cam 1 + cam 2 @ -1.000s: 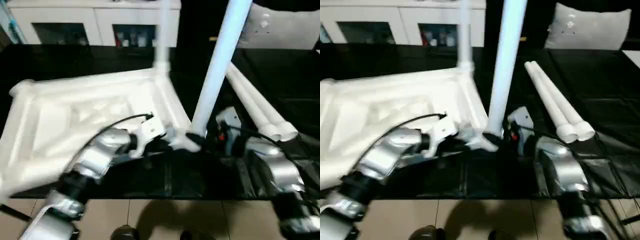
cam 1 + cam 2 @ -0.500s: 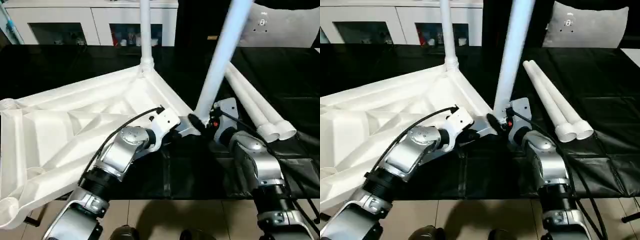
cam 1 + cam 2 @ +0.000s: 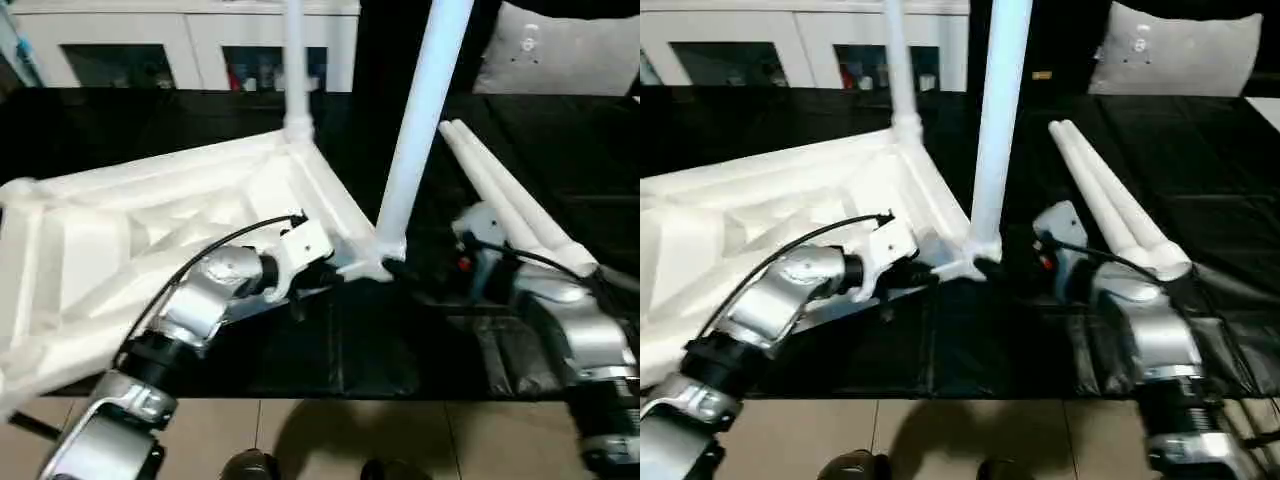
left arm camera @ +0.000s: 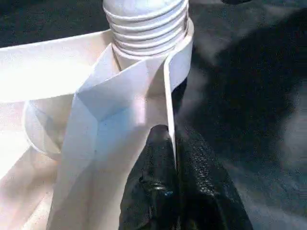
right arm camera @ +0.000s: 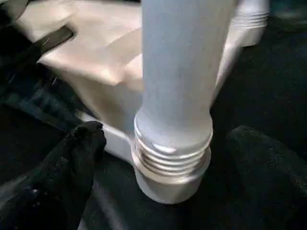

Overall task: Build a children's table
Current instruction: Rotate leg to tighten

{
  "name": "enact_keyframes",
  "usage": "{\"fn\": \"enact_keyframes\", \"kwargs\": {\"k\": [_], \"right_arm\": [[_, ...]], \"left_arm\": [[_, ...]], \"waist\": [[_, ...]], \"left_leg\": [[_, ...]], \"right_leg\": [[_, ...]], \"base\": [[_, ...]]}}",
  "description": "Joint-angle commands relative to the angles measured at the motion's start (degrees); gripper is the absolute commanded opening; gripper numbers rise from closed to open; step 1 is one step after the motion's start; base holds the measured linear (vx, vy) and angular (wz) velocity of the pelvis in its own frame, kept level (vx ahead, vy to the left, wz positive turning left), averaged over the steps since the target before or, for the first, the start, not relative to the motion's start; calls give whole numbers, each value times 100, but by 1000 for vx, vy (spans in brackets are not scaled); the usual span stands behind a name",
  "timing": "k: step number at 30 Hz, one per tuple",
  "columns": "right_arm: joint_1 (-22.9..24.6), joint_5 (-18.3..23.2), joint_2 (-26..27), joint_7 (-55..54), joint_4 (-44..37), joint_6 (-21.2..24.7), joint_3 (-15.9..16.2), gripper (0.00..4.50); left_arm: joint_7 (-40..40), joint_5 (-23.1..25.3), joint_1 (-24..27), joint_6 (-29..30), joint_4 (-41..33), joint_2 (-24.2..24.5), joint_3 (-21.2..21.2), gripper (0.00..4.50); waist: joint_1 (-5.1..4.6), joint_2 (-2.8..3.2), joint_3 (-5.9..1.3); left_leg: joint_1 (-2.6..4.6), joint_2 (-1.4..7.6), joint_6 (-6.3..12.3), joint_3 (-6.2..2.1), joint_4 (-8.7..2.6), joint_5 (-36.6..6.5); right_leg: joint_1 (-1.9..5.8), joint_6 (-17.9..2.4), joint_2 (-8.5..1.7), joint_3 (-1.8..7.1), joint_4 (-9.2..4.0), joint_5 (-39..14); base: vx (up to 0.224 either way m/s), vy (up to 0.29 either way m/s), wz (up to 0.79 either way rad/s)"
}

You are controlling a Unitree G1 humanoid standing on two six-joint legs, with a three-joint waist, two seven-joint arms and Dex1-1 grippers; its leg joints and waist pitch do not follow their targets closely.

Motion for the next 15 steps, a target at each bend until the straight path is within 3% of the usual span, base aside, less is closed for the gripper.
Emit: {"fn": "enact_keyframes", "kwargs": {"k": [1,2,4,8,15], "right_arm": [[16,-18,-109,222,-81,-126,89,447],[10,-25,-208,363,-79,-205,143,447],[14,-29,-355,640,-109,-336,251,447],[42,-67,-484,1005,-134,-489,387,447],[100,111,-619,1575,-173,-375,569,430]], "left_arm": [[-329,-132,-65,-373,-434,41,-126,0],[-447,-119,-60,-454,-417,107,-191,0],[-642,-116,-60,-569,-399,201,-274,0],[-870,-127,-65,-696,-382,287,-336,0],[-1243,-161,-80,-849,-407,440,-409,0]], "waist": [[12,-51,-465],[27,-79,-471],[78,-56,-464],[109,-91,-468],[135,-98,-477]], "left_leg": [[78,323,616,-114,-344,-661],[89,335,599,-112,-349,-690],[108,347,587,-110,-349,-748],[89,345,579,-112,-350,-724],[86,344,620,-108,-343,-678]], "right_leg": [[378,-1051,-529,306,-442,-1222],[376,-1057,-534,306,-442,-1258],[357,-1045,-537,315,-446,-1339],[369,-1040,-548,310,-437,-1351],[363,-1036,-539,306,-429,-1369]], "base": [[0,0,0],[0,0,0],[0,0,0],[0,0,0],[0,0,0]]}}
